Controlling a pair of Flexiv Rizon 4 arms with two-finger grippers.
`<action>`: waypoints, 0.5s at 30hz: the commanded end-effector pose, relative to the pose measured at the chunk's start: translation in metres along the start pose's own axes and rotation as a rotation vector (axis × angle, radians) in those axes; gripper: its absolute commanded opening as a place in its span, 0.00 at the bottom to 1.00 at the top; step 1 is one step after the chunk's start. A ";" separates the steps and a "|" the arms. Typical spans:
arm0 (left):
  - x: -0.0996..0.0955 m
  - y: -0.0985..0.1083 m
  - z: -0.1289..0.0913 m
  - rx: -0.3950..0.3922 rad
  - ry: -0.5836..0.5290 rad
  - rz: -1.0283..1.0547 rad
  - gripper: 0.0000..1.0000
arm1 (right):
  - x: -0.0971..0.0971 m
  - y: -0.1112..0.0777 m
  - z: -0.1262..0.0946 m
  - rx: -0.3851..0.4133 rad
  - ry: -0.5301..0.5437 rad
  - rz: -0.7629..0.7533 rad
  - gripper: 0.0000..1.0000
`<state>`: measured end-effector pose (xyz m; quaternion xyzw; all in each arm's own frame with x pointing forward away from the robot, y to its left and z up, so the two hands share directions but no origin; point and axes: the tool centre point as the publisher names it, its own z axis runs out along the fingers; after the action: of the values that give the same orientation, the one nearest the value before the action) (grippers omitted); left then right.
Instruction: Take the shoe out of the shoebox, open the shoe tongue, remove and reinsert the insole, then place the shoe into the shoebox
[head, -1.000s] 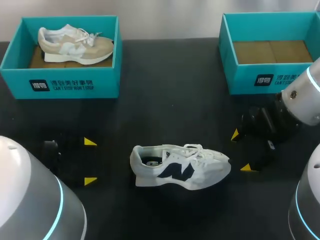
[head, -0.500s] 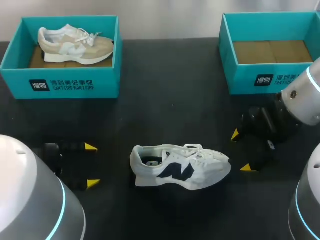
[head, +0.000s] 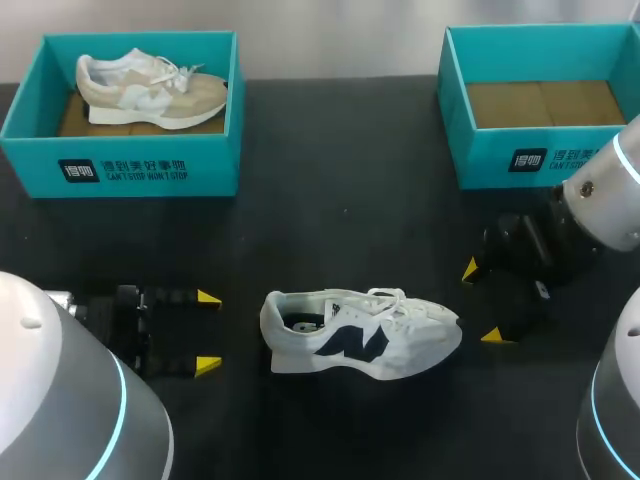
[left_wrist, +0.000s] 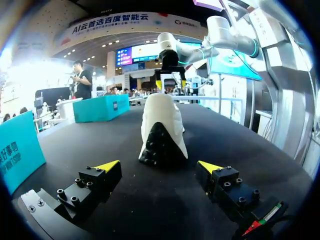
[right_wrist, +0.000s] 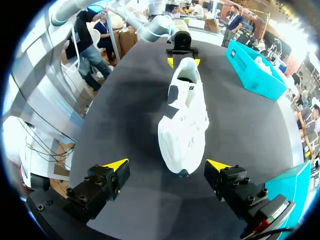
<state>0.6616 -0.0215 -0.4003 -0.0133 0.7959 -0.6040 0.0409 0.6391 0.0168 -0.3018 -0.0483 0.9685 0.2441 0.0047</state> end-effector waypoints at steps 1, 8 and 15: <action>-0.006 0.005 -0.004 0.014 0.047 -0.002 1.00 | 0.001 0.000 0.001 0.002 -0.002 -0.001 1.00; -0.006 0.008 -0.002 0.010 0.037 -0.010 1.00 | 0.001 0.000 0.001 0.002 -0.002 -0.001 1.00; -0.005 0.015 0.013 0.026 0.005 -0.020 1.00 | 0.001 0.000 0.001 0.002 -0.002 -0.001 1.00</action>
<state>0.6699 -0.0217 -0.4126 -0.0151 0.7897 -0.6127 0.0267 0.6391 0.0168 -0.3018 -0.0482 0.9685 0.2441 0.0047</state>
